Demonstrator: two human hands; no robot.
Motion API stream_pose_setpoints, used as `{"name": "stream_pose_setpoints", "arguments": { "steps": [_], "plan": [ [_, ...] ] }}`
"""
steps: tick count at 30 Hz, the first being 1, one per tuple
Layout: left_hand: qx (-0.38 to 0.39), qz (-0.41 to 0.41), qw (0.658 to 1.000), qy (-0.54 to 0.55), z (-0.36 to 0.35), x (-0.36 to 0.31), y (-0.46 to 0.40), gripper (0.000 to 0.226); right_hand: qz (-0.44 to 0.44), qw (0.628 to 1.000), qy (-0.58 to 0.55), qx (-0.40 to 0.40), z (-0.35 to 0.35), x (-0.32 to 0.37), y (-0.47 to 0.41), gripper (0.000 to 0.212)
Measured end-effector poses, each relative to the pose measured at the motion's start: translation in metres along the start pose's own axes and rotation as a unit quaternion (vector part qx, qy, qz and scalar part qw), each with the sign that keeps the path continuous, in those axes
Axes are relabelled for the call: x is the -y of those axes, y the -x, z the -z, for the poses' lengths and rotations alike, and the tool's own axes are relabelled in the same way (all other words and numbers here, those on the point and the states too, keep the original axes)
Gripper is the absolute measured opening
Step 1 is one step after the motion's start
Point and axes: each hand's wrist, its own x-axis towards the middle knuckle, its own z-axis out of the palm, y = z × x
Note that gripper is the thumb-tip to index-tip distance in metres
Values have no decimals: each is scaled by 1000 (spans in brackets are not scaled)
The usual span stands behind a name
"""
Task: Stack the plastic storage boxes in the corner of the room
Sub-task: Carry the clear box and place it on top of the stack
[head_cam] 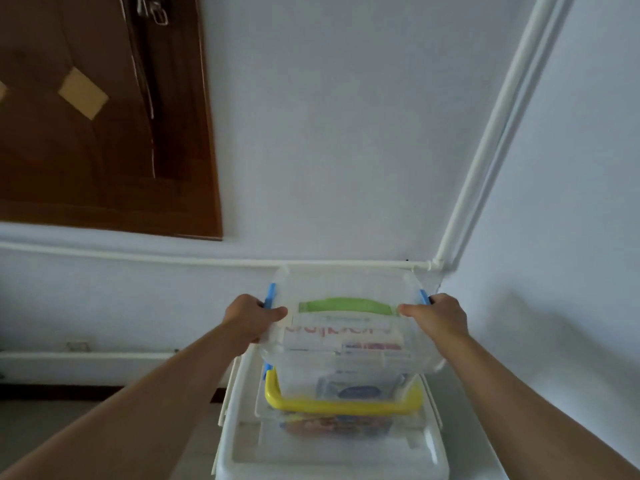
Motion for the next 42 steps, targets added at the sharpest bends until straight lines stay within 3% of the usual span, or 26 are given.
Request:
{"name": "stream_pose_setpoints", "arguments": {
  "steps": [11,27,31,33,36,39,42],
  "plan": [
    [-58,52,996,-49,-33,3,-26,24,-10,999,-8,51,-32,-16,-51,53],
    [-39,25,998,-43,-41,2,-34,21,4,998,65,28,-36,-21,-58,56],
    [-42,24,995,-84,-44,-1,-27,53,59,985,162,2,-39,-24,-47,67],
    [-50,1,989,-138,-44,-2,-21,63,99,974,200,-18,-37,-26,-41,70],
    [-90,-112,956,-256,-43,-3,-6,67,149,965,216,-5,-29,-28,-30,70],
    [-88,-255,910,-315,-43,-1,11,53,201,953,209,88,-20,-29,-17,72],
    [-5,-307,891,-334,-49,5,26,43,235,929,213,192,-11,-28,-2,88]
  ]
}}
